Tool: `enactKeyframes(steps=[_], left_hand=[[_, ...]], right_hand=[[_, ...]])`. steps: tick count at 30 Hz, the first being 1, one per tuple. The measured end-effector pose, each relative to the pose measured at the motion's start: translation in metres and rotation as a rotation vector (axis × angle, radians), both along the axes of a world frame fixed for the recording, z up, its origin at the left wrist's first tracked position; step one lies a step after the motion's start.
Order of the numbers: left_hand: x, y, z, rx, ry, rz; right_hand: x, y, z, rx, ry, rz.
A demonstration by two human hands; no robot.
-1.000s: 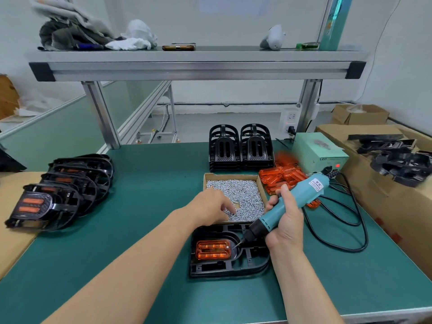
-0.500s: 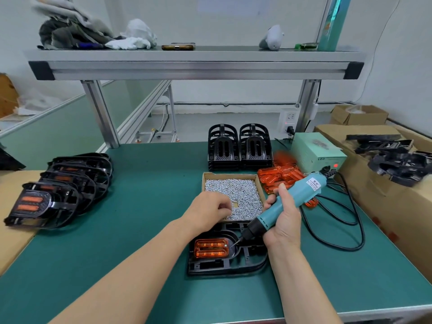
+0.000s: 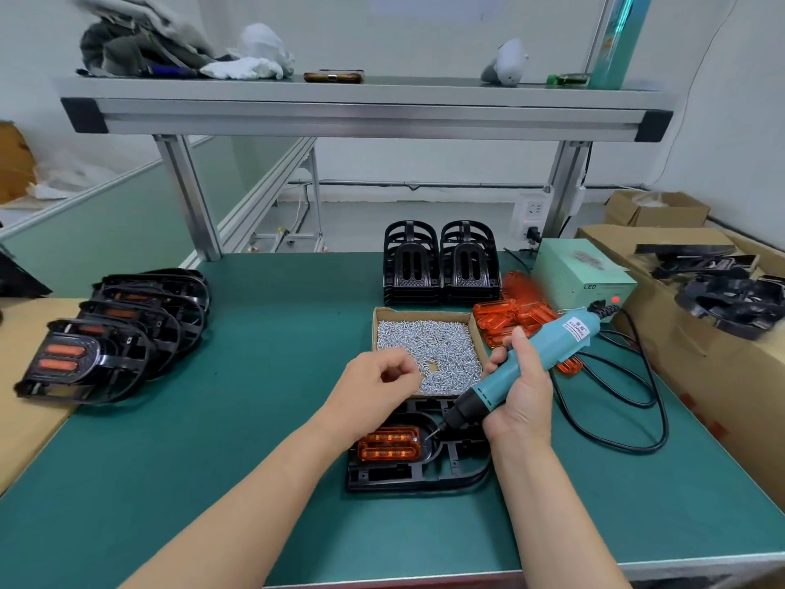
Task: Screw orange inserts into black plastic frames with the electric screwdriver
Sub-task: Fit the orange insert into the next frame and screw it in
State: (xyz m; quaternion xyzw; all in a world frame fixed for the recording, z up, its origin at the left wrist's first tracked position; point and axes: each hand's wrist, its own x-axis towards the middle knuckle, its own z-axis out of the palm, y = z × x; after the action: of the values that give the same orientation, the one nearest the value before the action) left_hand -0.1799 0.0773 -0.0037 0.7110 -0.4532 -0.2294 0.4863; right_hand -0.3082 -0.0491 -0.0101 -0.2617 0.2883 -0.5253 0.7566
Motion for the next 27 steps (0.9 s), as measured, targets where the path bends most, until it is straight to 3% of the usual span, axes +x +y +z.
enactKeyframes(steps=[5,10,24,27], left_hand=[[-0.001,0.020,0.002,-0.048,0.292,-0.018],[-0.001,0.035,-0.003,-0.097,0.452,0.027],[-0.005,0.052,-0.011,-0.131,0.467,0.078],[-0.011,0.053,-0.008,-0.141,0.539,0.073]], right_hand=[[0.002,0.003,0.006,0.019,-0.012,-0.002],[0.005,0.008,0.013,0.009,-0.002,0.013],[0.030,0.029,0.028,0.000,-0.019,0.054],[0.034,0.033,0.030,0.012,-0.011,0.075]])
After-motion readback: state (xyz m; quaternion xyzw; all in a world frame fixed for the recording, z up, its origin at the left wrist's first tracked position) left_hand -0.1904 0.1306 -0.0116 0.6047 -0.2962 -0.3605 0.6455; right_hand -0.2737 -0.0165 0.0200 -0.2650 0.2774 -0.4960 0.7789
